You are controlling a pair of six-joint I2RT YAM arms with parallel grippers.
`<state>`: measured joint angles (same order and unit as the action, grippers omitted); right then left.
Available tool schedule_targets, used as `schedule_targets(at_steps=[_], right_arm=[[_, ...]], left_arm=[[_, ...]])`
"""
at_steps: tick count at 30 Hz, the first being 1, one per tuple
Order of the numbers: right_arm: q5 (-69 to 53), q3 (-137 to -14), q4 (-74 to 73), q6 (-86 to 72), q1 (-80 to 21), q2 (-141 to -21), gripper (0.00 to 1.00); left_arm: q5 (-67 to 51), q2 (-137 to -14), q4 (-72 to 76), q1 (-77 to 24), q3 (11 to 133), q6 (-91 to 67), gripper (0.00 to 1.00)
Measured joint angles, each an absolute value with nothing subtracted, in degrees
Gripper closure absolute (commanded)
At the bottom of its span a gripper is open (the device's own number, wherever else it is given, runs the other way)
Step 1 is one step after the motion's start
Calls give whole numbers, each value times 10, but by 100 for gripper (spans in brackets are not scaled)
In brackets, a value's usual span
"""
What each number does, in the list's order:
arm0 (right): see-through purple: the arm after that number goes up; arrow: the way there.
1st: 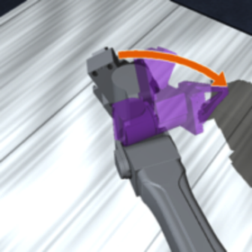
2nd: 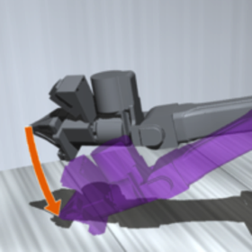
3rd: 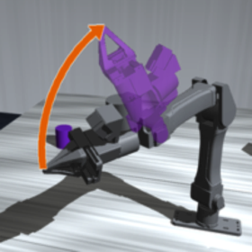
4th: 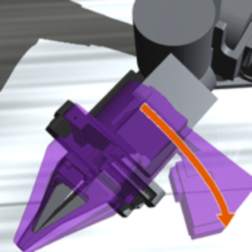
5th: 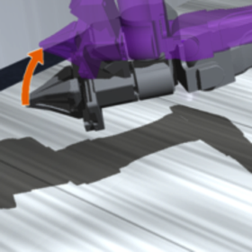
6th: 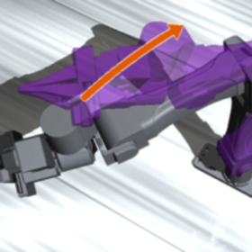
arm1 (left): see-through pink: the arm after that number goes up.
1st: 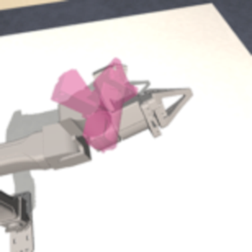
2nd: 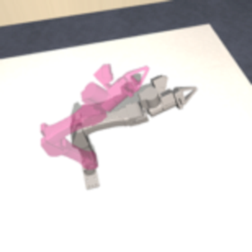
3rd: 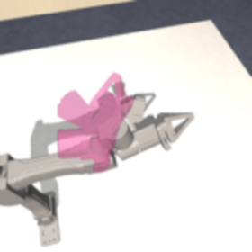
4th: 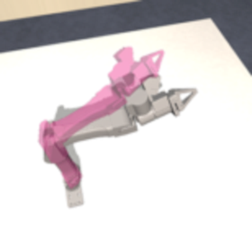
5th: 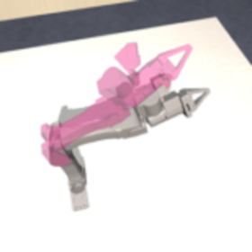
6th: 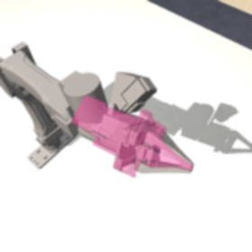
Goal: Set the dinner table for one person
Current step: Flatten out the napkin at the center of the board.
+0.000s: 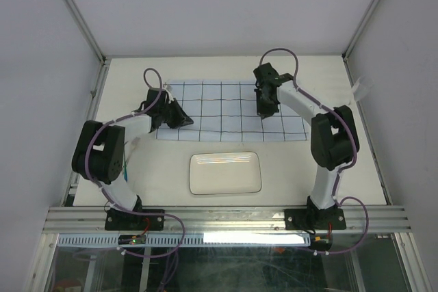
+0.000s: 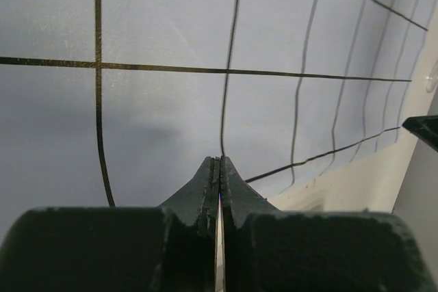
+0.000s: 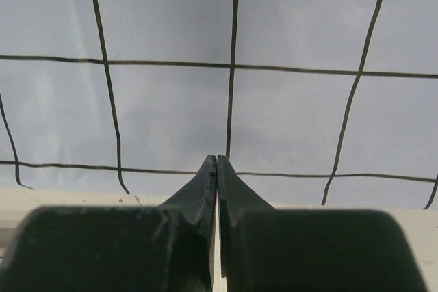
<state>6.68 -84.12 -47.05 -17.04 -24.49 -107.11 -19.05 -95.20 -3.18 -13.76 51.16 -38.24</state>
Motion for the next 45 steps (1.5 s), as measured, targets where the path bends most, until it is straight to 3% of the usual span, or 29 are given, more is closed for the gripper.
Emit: schedule_targets(at_steps=[8,18,28,45], right_arm=[[34,-854,-442,-168,-241,-1095,100],[-130,-861,-298,-218,-241,-1109,100],[-267,-890,-168,-290,-241,-1233,100],[-293,-933,-148,-332,-238,-1307,100]], left_arm=[[-218,-994,18,-138,487,-411,100],[-275,-1025,118,-138,434,-449,100],[-322,-1054,244,-129,389,-496,100],[-348,-1066,349,-127,338,-527,100]])
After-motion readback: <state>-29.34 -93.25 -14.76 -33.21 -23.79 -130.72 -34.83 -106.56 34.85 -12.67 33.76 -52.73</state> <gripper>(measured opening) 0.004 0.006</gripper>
